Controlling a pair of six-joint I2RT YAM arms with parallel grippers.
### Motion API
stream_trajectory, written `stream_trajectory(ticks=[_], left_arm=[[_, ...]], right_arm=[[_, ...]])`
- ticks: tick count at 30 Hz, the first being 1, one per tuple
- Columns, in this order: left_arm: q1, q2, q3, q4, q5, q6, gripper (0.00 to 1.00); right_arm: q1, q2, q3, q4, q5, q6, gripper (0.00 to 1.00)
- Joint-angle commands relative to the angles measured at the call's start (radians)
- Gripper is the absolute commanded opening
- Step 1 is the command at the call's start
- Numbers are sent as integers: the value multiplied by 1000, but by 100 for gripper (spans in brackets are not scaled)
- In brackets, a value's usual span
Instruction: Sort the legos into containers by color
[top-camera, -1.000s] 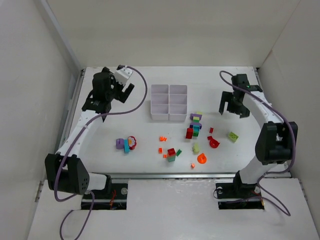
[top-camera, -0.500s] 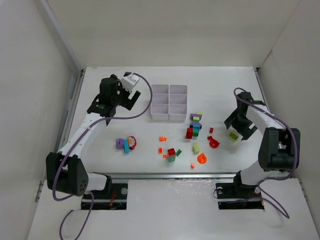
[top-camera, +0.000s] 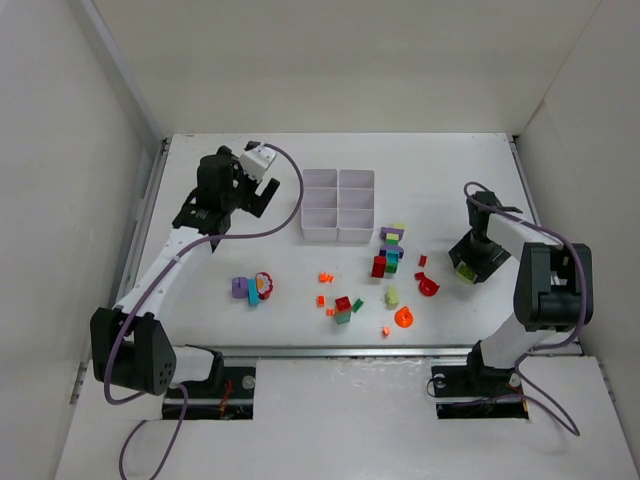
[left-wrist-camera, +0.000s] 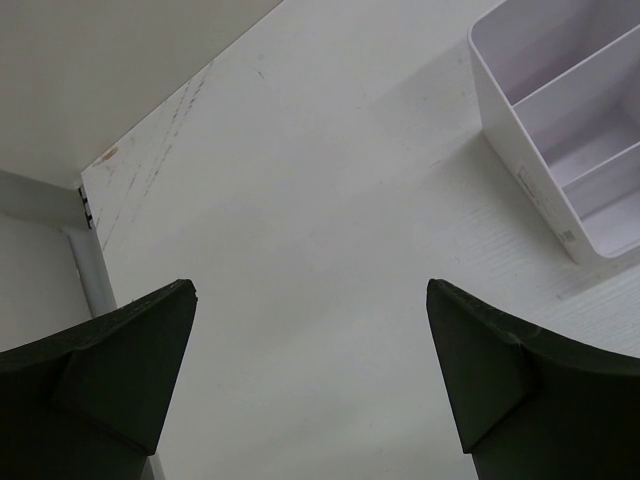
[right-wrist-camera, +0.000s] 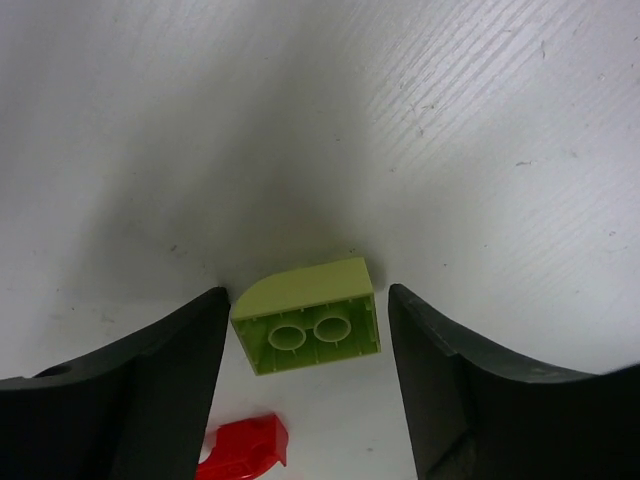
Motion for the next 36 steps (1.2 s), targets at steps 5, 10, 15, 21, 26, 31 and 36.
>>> stream_trajectory(ticks=[5,10,15,21,26,31,36], left_arm=[[-1,-23,18,39,-14,-6,100],[-1,-23,18,48,-14,-31,100],[-1,-23,0,57,-23,-64,100],[-1,-32,0,57,-14,-73,100],[-1,-42,0,66,-23,-73,100],[-11,-61,0,66,-32,-73,100],[-11,-71,-10,75,-43,-73,100]], right_arm=[[5,-21,-7,35,12,-8,53],[32,-67,2,57,54,-54,13],[188,-113,178,14,217,-134,0],[521,-31,462,95,262,-284,0],[649,155,681,97,147,-314,0],[658,247,743,133,41,-303,0],[678,276,719,113,50,-303,0]])
